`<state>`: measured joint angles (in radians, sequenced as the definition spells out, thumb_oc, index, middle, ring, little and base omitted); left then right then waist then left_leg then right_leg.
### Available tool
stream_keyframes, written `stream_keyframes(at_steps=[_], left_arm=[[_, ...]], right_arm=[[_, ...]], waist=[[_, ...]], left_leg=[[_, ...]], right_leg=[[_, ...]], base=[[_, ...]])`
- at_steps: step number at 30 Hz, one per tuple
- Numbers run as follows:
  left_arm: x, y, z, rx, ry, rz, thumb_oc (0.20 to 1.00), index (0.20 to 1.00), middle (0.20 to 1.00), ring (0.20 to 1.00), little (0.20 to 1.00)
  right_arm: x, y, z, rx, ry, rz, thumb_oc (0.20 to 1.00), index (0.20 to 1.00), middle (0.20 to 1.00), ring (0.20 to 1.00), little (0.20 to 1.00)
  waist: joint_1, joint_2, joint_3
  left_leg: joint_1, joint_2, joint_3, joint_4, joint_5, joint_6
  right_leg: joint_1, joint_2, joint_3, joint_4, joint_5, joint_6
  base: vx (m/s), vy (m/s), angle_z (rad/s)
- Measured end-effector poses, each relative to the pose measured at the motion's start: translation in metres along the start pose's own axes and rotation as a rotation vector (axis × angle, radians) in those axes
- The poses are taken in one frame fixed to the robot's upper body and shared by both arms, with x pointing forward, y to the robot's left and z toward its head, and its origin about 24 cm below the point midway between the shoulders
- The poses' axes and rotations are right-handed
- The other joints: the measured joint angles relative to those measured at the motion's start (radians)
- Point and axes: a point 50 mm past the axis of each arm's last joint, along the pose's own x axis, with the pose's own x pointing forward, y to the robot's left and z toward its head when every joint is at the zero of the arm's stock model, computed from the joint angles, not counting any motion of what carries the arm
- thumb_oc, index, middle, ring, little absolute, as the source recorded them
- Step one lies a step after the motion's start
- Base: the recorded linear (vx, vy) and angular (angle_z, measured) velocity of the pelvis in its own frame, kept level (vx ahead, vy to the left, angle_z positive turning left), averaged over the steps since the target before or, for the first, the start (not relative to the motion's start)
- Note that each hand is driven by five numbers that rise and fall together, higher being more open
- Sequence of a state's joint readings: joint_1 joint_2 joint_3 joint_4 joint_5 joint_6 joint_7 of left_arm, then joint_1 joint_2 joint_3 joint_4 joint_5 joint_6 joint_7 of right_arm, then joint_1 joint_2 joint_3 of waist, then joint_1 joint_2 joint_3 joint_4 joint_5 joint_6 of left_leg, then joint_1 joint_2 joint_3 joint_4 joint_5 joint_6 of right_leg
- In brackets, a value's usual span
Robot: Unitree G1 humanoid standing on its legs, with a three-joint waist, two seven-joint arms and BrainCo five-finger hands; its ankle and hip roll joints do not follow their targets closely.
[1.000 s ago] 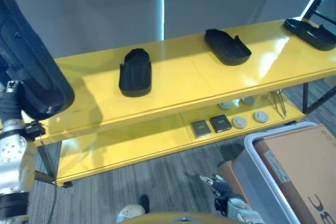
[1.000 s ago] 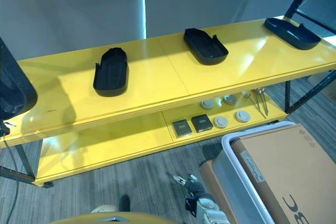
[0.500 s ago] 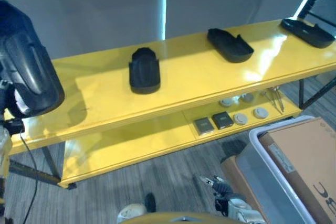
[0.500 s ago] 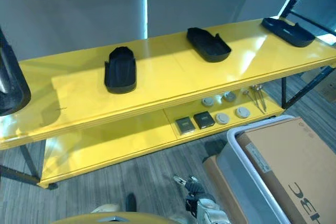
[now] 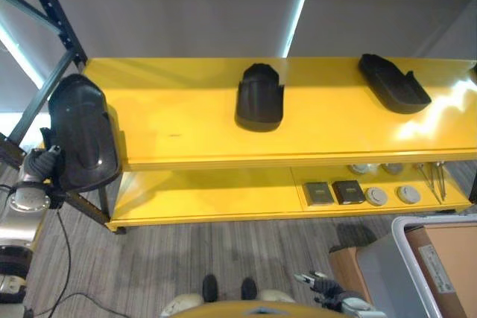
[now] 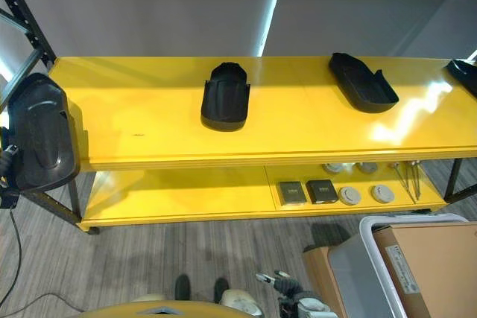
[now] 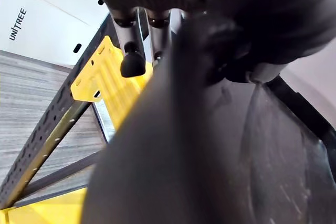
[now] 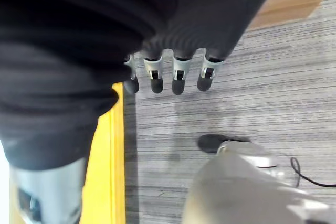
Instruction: Move parts from the plastic box to the shelf.
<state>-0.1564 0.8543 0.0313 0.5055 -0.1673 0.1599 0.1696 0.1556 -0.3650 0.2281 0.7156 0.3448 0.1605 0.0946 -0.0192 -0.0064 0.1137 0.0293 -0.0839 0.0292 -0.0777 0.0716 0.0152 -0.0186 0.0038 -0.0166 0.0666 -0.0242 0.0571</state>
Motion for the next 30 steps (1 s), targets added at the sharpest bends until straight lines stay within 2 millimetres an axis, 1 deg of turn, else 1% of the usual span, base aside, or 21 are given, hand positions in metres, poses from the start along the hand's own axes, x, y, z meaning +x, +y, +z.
stream_keyframes(at_steps=[2, 3, 4, 5, 6, 7, 8, 9, 10, 11, 12, 13, 15, 16, 17, 18, 19, 21, 26, 28, 30], left_arm=[[0.001, 0.001, 0.003, 0.036, -0.006, 0.004, 0.2, 0.2, 0.2, 0.2, 0.2], [0.005, -0.005, 0.014, 0.073, -0.04, -0.01, 0.2, 0.2, 0.2, 0.2, 0.2], [0.007, -0.007, 0.022, 0.081, -0.061, -0.015, 0.2, 0.2, 0.2, 0.2, 0.2], [0.01, -0.011, 0.032, 0.081, -0.085, -0.026, 0.2, 0.2, 0.2, 0.2, 0.2], [0.012, -0.012, 0.038, 0.082, -0.1, -0.028, 0.2, 0.2, 0.2, 0.2, 0.2], [0.012, -0.01, 0.037, 0.086, -0.09, -0.027, 0.2, 0.2, 0.2, 0.2, 0.2], [0.013, -0.009, 0.036, 0.087, -0.084, -0.023, 0.2, 0.2, 0.2, 0.2, 0.2], [0.014, -0.009, 0.038, 0.086, -0.086, -0.023, 0.2, 0.2, 0.2, 0.2, 0.2], [0.016, -0.008, 0.043, 0.08, -0.093, -0.02, 0.2, 0.2, 0.2, 0.2, 0.2], [0.018, -0.008, 0.045, 0.076, -0.095, -0.02, 0.2, 0.2, 0.2, 0.2, 0.2], [0.019, -0.007, 0.048, 0.072, -0.097, -0.022, 0.2, 0.2, 0.2, 0.2, 0.2], [0.02, -0.008, 0.048, 0.073, -0.087, -0.024, 0.2, 0.2, 0.2, 0.2, 0.2], [0.02, -0.014, 0.048, 0.088, -0.086, -0.038, 0.2, 0.2, 0.2, 0.2, 0.2], [0.02, -0.018, 0.052, 0.096, -0.096, -0.05, 0.2, 0.2, 0.2, 0.2, 0.2], [0.021, -0.022, 0.057, 0.116, -0.107, -0.058, 0.2, 0.2, 0.2, 0.2, 0.2], [0.022, -0.025, 0.062, 0.132, -0.118, -0.071, 0.2, 0.2, 0.2, 0.2, 0.2], [0.022, -0.027, 0.065, 0.14, -0.121, -0.077, 0.2, 0.2, 0.2, 0.2, 0.2], [0.026, -0.029, 0.071, 0.157, -0.116, -0.075, 0.2, 0.2, 0.2, 0.2, 0.2], [0.032, -0.021, 0.084, 0.144, -0.116, -0.009, 0.2, 0.2, 0.2, 0.2, 0.2], [0.033, -0.023, 0.093, 0.148, -0.133, 0.012, 0.2, 0.2, 0.2, 0.2, 0.2], [0.035, -0.023, 0.102, 0.153, -0.146, 0.017, 0.2, 0.2, 0.2, 0.2, 0.2]], right_arm=[[0.0, 0.002, 0.002, -0.006, -0.004, 0.023, 1.0, 1.0, 1.0, 1.0, 1.0], [0.0, 0.003, 0.002, -0.012, 0.003, 0.036, 1.0, 1.0, 1.0, 1.0, 1.0], [0.001, 0.004, 0.003, -0.019, 0.0, 0.039, 1.0, 1.0, 1.0, 1.0, 1.0], [0.002, 0.001, 0.007, -0.028, -0.004, 0.033, 1.0, 1.0, 1.0, 1.0, 1.0], [0.003, 0.0, 0.013, -0.034, -0.014, 0.029, 1.0, 1.0, 1.0, 1.0, 1.0], [0.004, -0.004, 0.019, -0.039, -0.029, 0.021, 1.0, 1.0, 1.0, 1.0, 1.0], [0.004, -0.007, 0.022, -0.043, -0.034, 0.016, 1.0, 1.0, 1.0, 1.0, 1.0], [0.003, -0.011, 0.024, -0.05, -0.038, 0.007, 1.0, 1.0, 1.0, 1.0, 1.0], [0.001, -0.017, 0.026, -0.053, -0.044, -0.006, 1.0, 1.0, 1.0, 1.0, 1.0], [-0.001, -0.022, 0.027, -0.06, -0.048, -0.016, 1.0, 1.0, 1.0, 1.0, 1.0], [-0.003, -0.028, 0.028, -0.063, -0.051, -0.029, 1.0, 1.0, 1.0, 1.0, 1.0], [-0.007, -0.039, 0.026, -0.074, -0.039, -0.058, 1.0, 1.0, 1.0, 1.0, 1.0], [-0.009, -0.044, 0.022, -0.069, -0.023, -0.078, 1.0, 1.0, 1.0, 1.0, 1.0], [-0.009, -0.048, 0.019, -0.062, -0.012, -0.093, 1.0, 1.0, 1.0, 1.0, 1.0], [-0.007, -0.042, 0.012, -0.042, 0.003, -0.081, 1.0, 1.0, 1.0, 1.0, 1.0], [-0.006, -0.033, 0.006, -0.027, 0.011, -0.055, 1.0, 1.0, 1.0, 1.0, 1.0], [-0.005, -0.026, 0.002, -0.019, 0.018, -0.038, 1.0, 1.0, 1.0, 1.0, 1.0], [-0.005, -0.013, -0.007, -0.019, 0.034, -0.004, 1.0, 1.0, 1.0, 1.0, 1.0], [-0.004, -0.008, 0.009, -0.028, -0.031, 0.015, 1.0, 1.0, 1.0, 1.0, 1.0], [-0.002, -0.009, 0.016, -0.035, -0.051, 0.014, 1.0, 1.0, 1.0, 1.0, 1.0], [-0.001, -0.014, 0.024, -0.05, -0.064, 0.005, 1.0, 1.0, 1.0, 1.0, 1.0]], waist=[[-0.015, -0.006, -0.005], [-0.024, -0.02, -0.004], [-0.026, -0.032, -0.001], [-0.033, -0.051, 0.009], [-0.037, -0.062, 0.04], [-0.039, -0.054, 0.057], [-0.049, -0.038, 0.067], [-0.058, -0.021, 0.077], [-0.067, -0.002, 0.095], [-0.071, 0.014, 0.106], [-0.078, 0.025, 0.116], [-0.093, 0.037, 0.121], [-0.1, 0.07, 0.119], [-0.105, 0.08, 0.123], [-0.113, 0.053, 0.121], [-0.123, 0.04, 0.123], [-0.126, 0.025, 0.119], [-0.129, 0.021, 0.122], [-0.146, 0.027, 0.138], [-0.144, 0.03, 0.141], [-0.144, 0.042, 0.154]], left_leg=[[0.001, 0.0, -0.001, 0.007, 0.003, -0.008], [-0.074, -0.016, 0.009, 0.117, 0.004, -0.058], [-0.134, -0.026, 0.044, 0.193, 0.006, -0.06], [-0.206, -0.03, 0.087, 0.296, 0.025, -0.09], [-0.243, -0.028, 0.113, 0.366, 0.024, -0.099], [-0.262, 0.03, 0.148, 0.417, -0.068, -0.046], [-0.261, 0.097, 0.144, 0.403, -0.094, -0.059], [-0.243, 0.169, 0.132, 0.341, -0.092, -0.079], [-0.233, 0.232, 0.132, 0.282, -0.07, -0.114], [-0.228, 0.275, 0.135, 0.234, -0.056, -0.131], [-0.219, 0.309, 0.136, 0.195, -0.049, -0.134], [-0.173, 0.323, 0.141, 0.143, -0.046, -0.119], [-0.107, 0.298, 0.14, 0.127, -0.047, -0.117], [-0.084, 0.274, 0.127, 0.102, 0.013, -0.127], [-0.076, 0.232, 0.139, 0.089, 0.021, -0.111], [-0.065, 0.185, 0.141, 0.059, 0.035, -0.086], [-0.063, 0.159, 0.145, 0.043, 0.048, -0.073], [-0.062, 0.131, 0.164, 0.016, 0.056, -0.052], [-0.082, 0.122, 0.182, 0.0, 0.058, -0.038], [-0.117, 0.14, 0.188, 0.0, 0.066, -0.049], [-0.137, 0.163, 0.189, 0.0, 0.077, -0.064]], right_leg=[[0.032, 0.006, -0.025, -0.029, 0.013, -0.011], [0.011, -0.003, -0.055, -0.022, 0.017, -0.027], [-0.012, -0.016, -0.081, -0.007, 0.008, -0.061], [-0.023, -0.053, -0.103, 0.006, 0.013, -0.068], [-0.018, -0.08, -0.104, 0.006, 0.021, -0.07], [-0.011, -0.082, -0.097, -0.002, 0.026, -0.068], [0.003, -0.075, -0.104, -0.011, 0.027, -0.066], [0.007, -0.067, -0.091, -0.01, 0.015, -0.065], [0.007, -0.064, -0.092, -0.003, 0.01, -0.06], [0.006, -0.064, -0.091, 0.004, 0.007, -0.056], [0.005, -0.064, -0.091, 0.011, 0.006, -0.05], [0.002, -0.086, -0.075, 0.028, 0.002, -0.013], [0.003, -0.1, -0.053, 0.046, -0.002, 0.026], [0.0, -0.109, -0.044, 0.065, -0.008, 0.051], [-0.005, -0.146, -0.033, 0.076, -0.016, 0.072], [-0.012, -0.189, -0.021, 0.076, -0.008, 0.084], [-0.017, -0.211, -0.022, 0.072, -0.002, 0.083], [-0.036, -0.214, -0.022, 0.053, 0.009, 0.095], [-0.056, -0.205, -0.023, 0.014, 0.02, 0.101], [-0.09, -0.186, -0.022, 0.003, 0.046, 0.115], [-0.104, -0.163, -0.023, -0.003, 0.056, 0.108]], base=[[-0.01, 0.003, 0.27], [-0.06, 0.052, 0.53], [-0.03, 0.116, 0.67], [0.04, 0.221, 0.48], [0.06, 0.272, 0.26], [0.08, 0.357, 0.1], [0.08, 0.324, 0.02], [0.08, 0.331, 0.17], [0.08, 0.285, 0.11], [0.09, 0.295, 0.09], [0.08, 0.313, -0.12], [0.07, 0.295, -0.32], [0.05, 0.246, -0.42], [0.01, 0.182, -0.22], [-0.02, 0.136, -0.02], [-0.05, 0.128, 0.08], [-0.07, 0.114, 0.06], [-0.05, 0.046, -0.1], [-0.07, -0.04, -0.11], [-0.07, -0.052, -0.07], [-0.06, -0.077, -0.1]])
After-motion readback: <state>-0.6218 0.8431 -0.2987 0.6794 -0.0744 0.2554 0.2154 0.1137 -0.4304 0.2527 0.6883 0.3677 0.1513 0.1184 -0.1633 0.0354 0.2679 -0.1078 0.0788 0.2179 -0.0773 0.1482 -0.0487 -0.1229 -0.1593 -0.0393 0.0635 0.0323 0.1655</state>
